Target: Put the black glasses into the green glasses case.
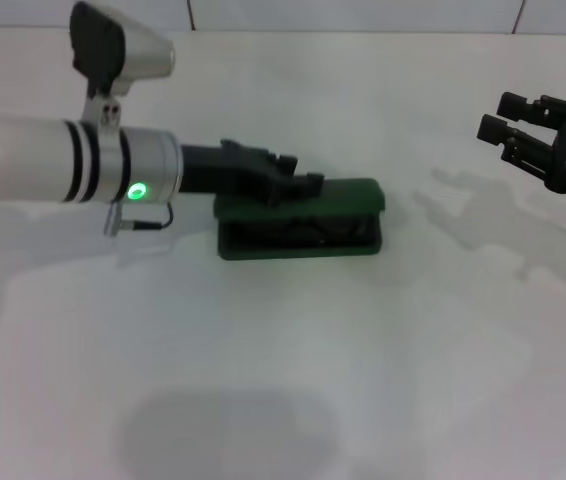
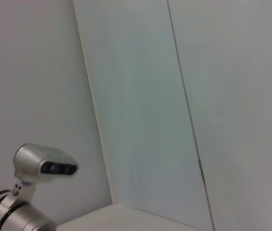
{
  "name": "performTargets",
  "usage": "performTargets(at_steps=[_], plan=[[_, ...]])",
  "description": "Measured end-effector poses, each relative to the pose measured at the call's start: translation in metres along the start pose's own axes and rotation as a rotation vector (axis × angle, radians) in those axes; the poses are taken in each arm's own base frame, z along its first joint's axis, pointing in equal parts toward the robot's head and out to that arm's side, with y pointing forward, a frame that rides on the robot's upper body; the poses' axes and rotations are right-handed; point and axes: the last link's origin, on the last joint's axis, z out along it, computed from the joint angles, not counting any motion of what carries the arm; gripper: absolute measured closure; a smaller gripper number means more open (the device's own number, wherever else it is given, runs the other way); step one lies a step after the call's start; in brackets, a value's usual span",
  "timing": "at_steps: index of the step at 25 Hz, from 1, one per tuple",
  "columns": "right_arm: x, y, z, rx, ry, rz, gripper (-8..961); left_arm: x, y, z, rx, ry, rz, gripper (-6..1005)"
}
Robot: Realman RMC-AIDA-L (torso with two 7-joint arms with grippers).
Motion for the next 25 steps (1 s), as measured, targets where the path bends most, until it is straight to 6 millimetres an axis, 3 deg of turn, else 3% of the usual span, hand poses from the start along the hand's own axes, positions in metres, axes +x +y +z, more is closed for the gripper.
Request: performTargets(at_steps=[5,14,19,20,25], plan=[[-0.001,-0.001,0.003,0.001,0.001,-0.001,546,-0.009,0.002,-0.005,-0.008,0.029,0.012,401],[-0.003,0.007,0.011,-0.063,0.000,-0.003,543,-0.006,0.013,-0.020,-0.097,0.161,0.052,395],[-0.008,0.030,0.016,-0.246,0.006,-0.056,540,-0.008,0.041,-0.063,-0.332,0.363,0.214,392],[-0.013,0.045,0.015,-0.358,-0.012,-0.101,540,-0.011,0.049,-0.077,-0.398,0.407,0.263,391],[-0.017,0.055,0.012,-0.431,-0.036,-0.137,495,-0.024,0.062,-0.112,-0.497,0.474,0.331,388]])
